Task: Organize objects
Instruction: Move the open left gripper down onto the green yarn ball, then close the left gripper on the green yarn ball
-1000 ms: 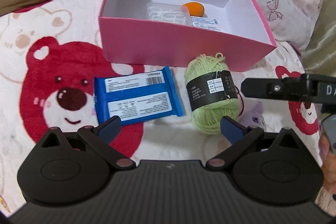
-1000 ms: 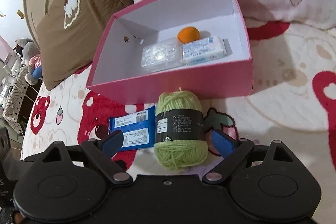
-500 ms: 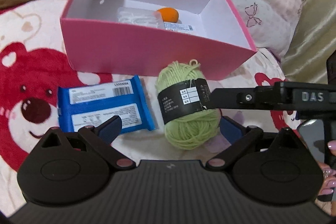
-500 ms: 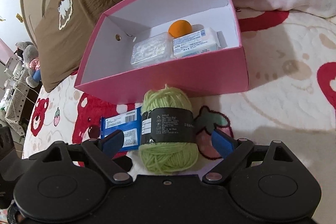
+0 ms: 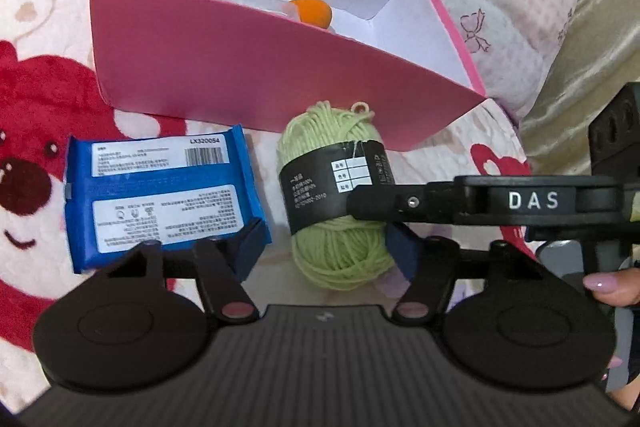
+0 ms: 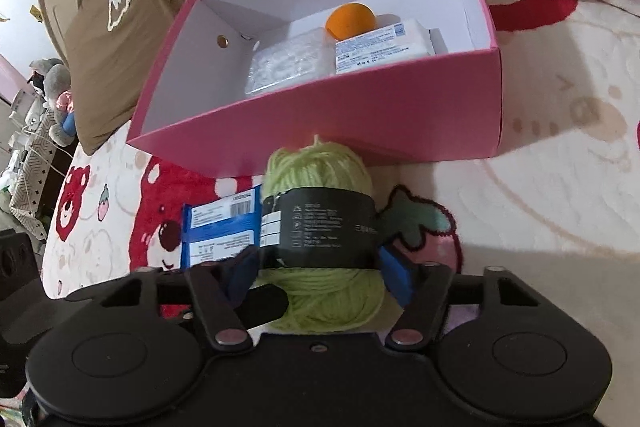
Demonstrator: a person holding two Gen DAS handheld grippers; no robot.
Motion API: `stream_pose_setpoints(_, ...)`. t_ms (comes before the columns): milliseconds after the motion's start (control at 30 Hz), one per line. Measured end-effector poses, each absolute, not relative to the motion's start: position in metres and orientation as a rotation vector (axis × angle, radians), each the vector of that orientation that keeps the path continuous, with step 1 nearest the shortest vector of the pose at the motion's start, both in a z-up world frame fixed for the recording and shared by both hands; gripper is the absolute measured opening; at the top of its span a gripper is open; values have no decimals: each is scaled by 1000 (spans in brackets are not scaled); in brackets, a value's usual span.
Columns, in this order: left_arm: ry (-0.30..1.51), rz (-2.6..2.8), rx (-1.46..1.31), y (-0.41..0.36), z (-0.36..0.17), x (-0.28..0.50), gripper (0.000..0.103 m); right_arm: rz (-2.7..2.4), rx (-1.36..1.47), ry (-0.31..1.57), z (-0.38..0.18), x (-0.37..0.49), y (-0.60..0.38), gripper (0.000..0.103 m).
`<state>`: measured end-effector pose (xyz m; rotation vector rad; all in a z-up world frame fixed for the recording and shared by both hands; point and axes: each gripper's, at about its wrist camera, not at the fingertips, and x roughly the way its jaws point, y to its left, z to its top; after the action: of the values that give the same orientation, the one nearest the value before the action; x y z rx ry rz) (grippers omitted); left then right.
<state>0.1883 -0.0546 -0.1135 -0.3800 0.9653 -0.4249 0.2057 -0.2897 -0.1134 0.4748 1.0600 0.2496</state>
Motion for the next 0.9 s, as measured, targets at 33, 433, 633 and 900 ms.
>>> stream_pose_setpoints(33, 959, -429, -381, -55, -115, 188, 62, 246, 485, 1062, -115, 206, -291, 66)
stream_pose_setpoints(433, 892, -463, -399, -60, -135, 186, 62, 262, 564, 1075, -135, 206, -298, 66)
stream_pose_setpoints(633, 875, -507, -425, -60, -135, 183, 61, 274, 570, 1045, -133, 202, -294, 63)
stream_pose_setpoints(900, 888, -468, -337, -73, -139, 179, 64, 287, 531, 1052, -133, 201, -286, 60)
